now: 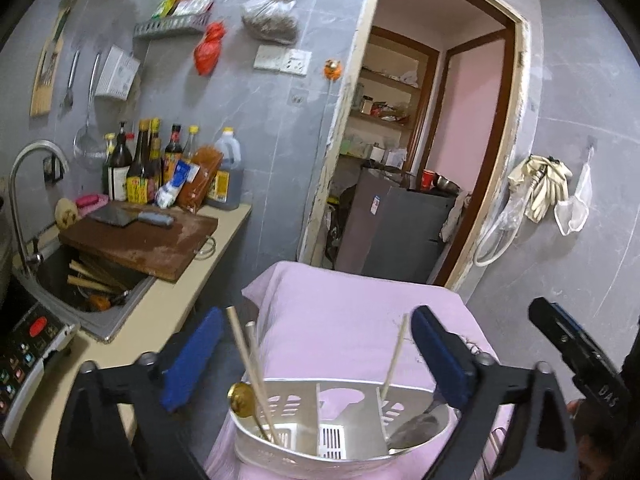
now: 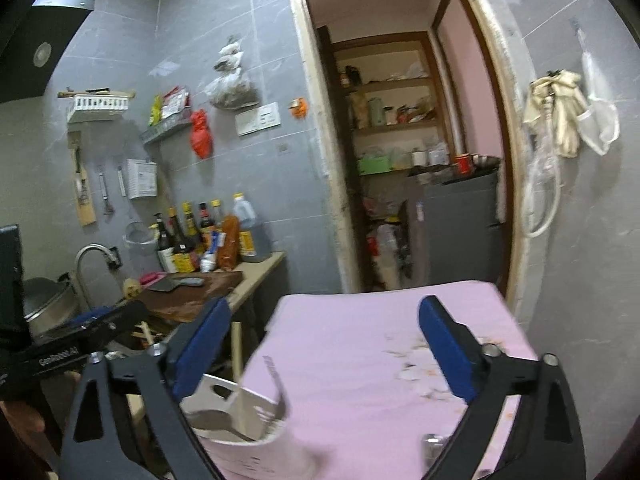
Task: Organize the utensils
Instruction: 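Move both tools back to the utensils on the cloth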
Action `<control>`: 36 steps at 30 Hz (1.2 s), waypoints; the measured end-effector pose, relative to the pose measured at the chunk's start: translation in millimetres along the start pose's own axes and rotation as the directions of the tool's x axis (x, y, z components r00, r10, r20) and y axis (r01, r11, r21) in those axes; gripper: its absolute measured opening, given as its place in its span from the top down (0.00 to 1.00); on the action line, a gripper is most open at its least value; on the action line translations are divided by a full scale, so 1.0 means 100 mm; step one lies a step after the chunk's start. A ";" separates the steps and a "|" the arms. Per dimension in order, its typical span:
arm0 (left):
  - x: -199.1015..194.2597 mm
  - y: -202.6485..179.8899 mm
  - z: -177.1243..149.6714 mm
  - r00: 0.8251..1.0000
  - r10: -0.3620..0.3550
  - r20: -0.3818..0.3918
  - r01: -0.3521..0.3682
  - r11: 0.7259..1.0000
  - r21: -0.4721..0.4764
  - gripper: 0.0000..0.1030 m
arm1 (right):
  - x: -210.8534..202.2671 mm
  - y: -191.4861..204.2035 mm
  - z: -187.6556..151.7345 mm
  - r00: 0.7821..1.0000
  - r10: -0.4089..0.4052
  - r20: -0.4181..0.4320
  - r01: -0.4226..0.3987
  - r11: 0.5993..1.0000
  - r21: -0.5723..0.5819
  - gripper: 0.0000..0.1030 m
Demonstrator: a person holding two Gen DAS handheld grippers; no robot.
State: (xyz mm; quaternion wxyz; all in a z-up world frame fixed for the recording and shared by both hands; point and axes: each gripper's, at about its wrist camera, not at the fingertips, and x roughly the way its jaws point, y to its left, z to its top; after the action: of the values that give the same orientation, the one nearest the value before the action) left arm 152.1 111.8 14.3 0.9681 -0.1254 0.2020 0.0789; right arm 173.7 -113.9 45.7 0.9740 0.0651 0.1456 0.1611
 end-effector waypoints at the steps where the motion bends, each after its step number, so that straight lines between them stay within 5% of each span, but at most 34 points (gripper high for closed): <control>1: -0.03 -0.07 -0.01 1.000 0.009 0.020 -0.009 1.000 0.014 0.03 | -0.05 -0.07 0.00 1.000 -0.023 0.001 0.023 1.000 -0.006 0.05; 18: -0.12 -1.23 -0.25 0.991 -0.127 0.036 0.121 0.982 0.147 0.01 | -0.69 -1.24 -0.03 0.965 -0.255 -0.055 0.255 0.967 -0.004 0.02; 28: 0.00 -1.84 -0.61 0.973 -0.217 -0.073 0.226 0.960 0.164 0.01 | -0.80 -1.89 -0.31 0.938 -0.314 -0.148 0.319 0.948 0.011 0.02; 36: 0.27 -2.03 -0.98 0.966 -0.190 -0.173 0.216 0.966 0.145 0.01 | -0.65 -2.19 -0.64 0.928 -0.297 -0.224 0.310 0.950 0.023 0.02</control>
State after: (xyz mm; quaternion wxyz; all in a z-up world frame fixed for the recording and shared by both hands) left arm 181.1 -106.9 -40.7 0.9591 -0.0720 0.2696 -0.0478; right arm 159.9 -335.8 -36.1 0.9629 0.0520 0.2644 0.0103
